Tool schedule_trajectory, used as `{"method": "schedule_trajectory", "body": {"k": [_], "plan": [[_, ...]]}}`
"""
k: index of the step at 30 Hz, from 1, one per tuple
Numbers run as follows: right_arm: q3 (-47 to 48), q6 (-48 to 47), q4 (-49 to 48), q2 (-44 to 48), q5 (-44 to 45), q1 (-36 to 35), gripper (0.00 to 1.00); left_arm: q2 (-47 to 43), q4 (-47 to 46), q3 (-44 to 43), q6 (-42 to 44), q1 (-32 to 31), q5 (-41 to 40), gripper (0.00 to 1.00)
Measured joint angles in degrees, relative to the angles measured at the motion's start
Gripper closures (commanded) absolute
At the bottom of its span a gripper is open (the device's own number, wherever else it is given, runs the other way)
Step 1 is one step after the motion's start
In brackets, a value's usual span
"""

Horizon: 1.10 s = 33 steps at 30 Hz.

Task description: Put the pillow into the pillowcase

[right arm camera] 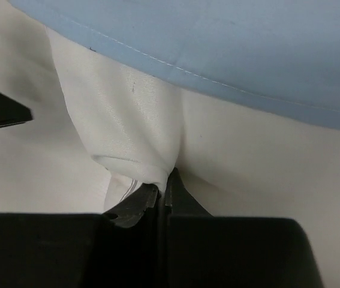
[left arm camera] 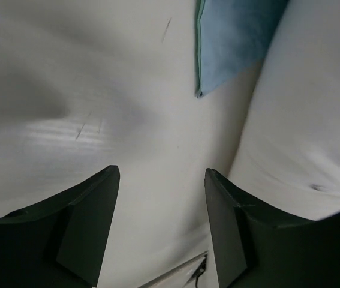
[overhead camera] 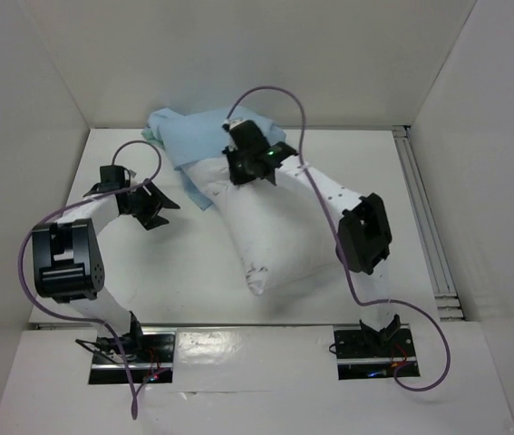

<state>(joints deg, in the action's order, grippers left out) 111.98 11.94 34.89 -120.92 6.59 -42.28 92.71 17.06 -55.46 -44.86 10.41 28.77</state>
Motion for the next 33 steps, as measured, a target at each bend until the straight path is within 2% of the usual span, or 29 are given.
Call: {"method": "schedule_trajectory", "body": {"k": [1, 2, 7, 13, 16, 19, 22, 30, 31, 33], "plan": [[-1.29, 0.20, -0.52, 1.77, -3.21, 2.14, 1.00, 1.75, -0.24, -1.27, 0.33, -0.55, 0.02, 0.21], [-2.21, 0.37, -1.09, 3.65, -7.61, 5.27, 1.00, 3.61, -0.66, -2.73, 0.79, -1.09, 0.04, 0.18], [-2.40, 0.42, -2.05, 5.66, -17.16, 12.41, 1.00, 10.32, -4.11, -8.90, 1.62, -4.11, 0.24, 0.14], [-2.27, -0.02, -1.57, 5.27, -22.18, 12.26, 1.00, 15.58, -9.11, -13.53, 1.84, -6.43, 0.50, 0.06], [-2.14, -0.09, -1.38, 4.68, -23.80, 12.22, 1.00, 20.13, -9.44, -18.91, 2.80, -7.56, 0.24, 0.06], [-1.68, -0.13, -1.16, 4.17, -25.07, 12.52, 1.00, 26.88, -8.92, -27.10, 3.32, -8.55, -0.31, 0.10], [-1.03, -0.28, -0.98, 3.74, -26.58, 13.31, 1.00, 30.23, -9.99, -29.64, 3.91, -9.14, -0.28, 0.19], [-0.76, 0.96, -1.11, 3.69, -32.65, 16.90, 1.00, 30.95, -10.62, -30.05, 4.11, -11.15, -3.17, 0.44], [-0.74, 1.11, -1.16, 3.69, -33.18, 17.16, 1.00, 30.99, -10.80, -30.05, 4.11, -11.39, -3.21, 0.63], [-0.66, 1.42, -1.22, 3.69, -34.01, 17.42, 1.00, 31.06, -11.50, -30.05, 3.80, -11.72, -2.97, 0.84]]}}
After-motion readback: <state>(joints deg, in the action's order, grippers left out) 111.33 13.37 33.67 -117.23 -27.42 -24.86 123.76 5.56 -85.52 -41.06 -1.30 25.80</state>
